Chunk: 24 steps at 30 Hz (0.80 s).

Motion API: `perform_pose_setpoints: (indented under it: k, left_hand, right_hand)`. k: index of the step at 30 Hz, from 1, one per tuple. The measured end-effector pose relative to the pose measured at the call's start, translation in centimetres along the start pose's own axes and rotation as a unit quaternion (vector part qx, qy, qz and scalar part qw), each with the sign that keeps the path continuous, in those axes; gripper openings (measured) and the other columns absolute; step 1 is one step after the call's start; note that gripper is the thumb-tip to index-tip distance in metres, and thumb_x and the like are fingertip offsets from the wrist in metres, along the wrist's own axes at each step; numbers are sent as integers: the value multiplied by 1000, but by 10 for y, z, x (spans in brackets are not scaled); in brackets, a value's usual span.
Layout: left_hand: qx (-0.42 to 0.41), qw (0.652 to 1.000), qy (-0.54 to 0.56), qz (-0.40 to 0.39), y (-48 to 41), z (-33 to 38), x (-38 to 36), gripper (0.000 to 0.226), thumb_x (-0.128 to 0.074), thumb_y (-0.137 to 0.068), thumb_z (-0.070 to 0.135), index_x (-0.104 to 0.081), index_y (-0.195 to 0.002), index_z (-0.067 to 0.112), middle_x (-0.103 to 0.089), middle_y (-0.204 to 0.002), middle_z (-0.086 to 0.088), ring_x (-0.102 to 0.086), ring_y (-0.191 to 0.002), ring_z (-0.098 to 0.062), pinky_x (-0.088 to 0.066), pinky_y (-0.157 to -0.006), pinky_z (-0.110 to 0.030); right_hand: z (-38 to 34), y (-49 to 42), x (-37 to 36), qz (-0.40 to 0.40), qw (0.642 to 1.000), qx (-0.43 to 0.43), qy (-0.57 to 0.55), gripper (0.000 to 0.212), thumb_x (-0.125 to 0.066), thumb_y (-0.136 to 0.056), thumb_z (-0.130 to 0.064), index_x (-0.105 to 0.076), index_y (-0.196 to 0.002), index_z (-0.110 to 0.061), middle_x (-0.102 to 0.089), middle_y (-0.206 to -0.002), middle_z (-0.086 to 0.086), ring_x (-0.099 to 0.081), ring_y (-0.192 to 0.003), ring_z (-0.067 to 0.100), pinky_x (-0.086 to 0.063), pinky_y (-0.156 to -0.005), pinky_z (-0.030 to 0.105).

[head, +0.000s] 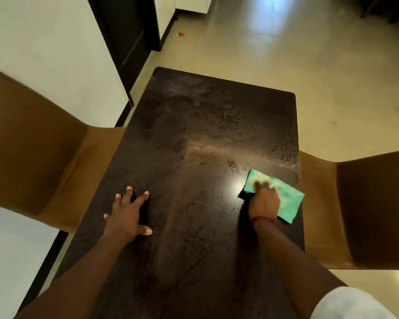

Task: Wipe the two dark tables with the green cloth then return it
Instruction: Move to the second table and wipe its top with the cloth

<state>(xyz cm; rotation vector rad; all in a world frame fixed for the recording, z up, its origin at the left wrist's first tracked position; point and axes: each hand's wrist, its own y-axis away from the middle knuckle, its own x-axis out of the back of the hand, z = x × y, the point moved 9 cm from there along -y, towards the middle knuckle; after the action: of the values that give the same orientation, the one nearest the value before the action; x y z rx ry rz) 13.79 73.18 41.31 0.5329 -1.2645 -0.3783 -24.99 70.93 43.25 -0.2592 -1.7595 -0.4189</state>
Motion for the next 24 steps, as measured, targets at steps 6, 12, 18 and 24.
perform_pose_setpoints:
  k: [6, 12, 18, 24]
  left_hand:
    - [-1, 1000, -4, -13, 4, 0, 2, 112, -85, -68, 40, -9, -151, 46, 14, -163, -1, 10, -148, -35, -18, -108, -73]
    - [8, 1000, 2, -17, 4, 2, -1, 113, -85, -69, 37, -8, -151, 46, 15, -162, 1, 13, -148, -35, -16, -109, -73]
    - [11, 1000, 17, -16, 4, 3, 3, 114, -86, -67, 32, -10, -152, 45, 15, -163, 1, 14, -148, -34, -12, -109, -73]
    - [9, 1000, 18, -21, 6, 0, 3, 114, -86, -68, 34, -9, -152, 45, 16, -163, 1, 15, -148, -33, -9, -110, -72]
  right_hand:
    - [-82, 24, -37, -48, 966, 242, 74, 58, -41, -92, -3, -22, -146, -11, -19, -154, 16, -16, -140, 40, -15, -114, 46]
    - [-40, -38, -6, -1, 998, 56, -28, 51, -49, -85, 1, -46, -135, -8, -40, -145, 17, -33, -134, 37, -34, -105, 49]
    - [-165, -5, -47, -43, 983, 173, 35, 60, -50, -84, -2, -30, -141, -4, -25, -149, 25, -20, -134, 51, -15, -113, 55]
    - [-208, 8, -52, -87, 922, 373, 60, 59, -37, -91, 0, -22, -147, -14, -17, -155, 11, -13, -142, 34, -26, -110, 44]
